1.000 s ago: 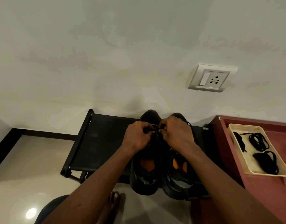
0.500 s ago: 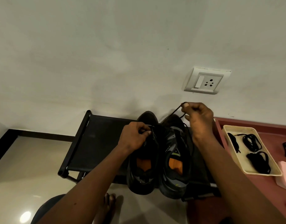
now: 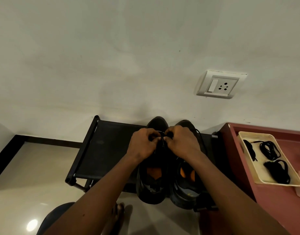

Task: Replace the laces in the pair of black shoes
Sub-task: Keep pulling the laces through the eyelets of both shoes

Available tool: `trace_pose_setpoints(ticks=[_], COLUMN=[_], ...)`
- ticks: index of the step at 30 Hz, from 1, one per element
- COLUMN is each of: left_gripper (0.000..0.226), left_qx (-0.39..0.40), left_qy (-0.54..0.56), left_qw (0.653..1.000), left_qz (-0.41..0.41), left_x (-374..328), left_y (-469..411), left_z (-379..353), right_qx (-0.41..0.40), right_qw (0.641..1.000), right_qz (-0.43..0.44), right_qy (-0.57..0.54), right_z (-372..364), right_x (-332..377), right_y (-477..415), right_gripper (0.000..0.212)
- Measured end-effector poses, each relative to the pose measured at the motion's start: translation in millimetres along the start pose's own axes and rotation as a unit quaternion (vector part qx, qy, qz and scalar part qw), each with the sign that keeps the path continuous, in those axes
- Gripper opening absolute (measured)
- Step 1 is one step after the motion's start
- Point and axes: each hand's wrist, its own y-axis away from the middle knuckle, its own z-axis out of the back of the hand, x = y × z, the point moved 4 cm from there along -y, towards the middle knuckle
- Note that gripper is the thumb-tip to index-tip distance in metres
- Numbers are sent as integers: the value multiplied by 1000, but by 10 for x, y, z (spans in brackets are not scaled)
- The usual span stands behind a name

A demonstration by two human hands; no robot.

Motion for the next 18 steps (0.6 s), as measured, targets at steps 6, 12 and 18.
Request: trace_pose_setpoints(ticks=[6,12,18], left_gripper=[20,19,17], left_qx=[5,6,-5], left_qy=[7,6,1], left_qw=[1000,1000,1000], left_qz=[7,10,-1], left_x=[14,17,-17], left_y=[22,20,46], left_z=[-7,-8,3], right_qx=[-14,-47,-161], right_qw=[999,999,971], right_qz=[-14,-22,-75], right_qy=[27,2,-160], right_z=[11,60,338], right_x=[-36,-80,-287], right_y=[-53,-15,103], right_gripper=[15,11,10])
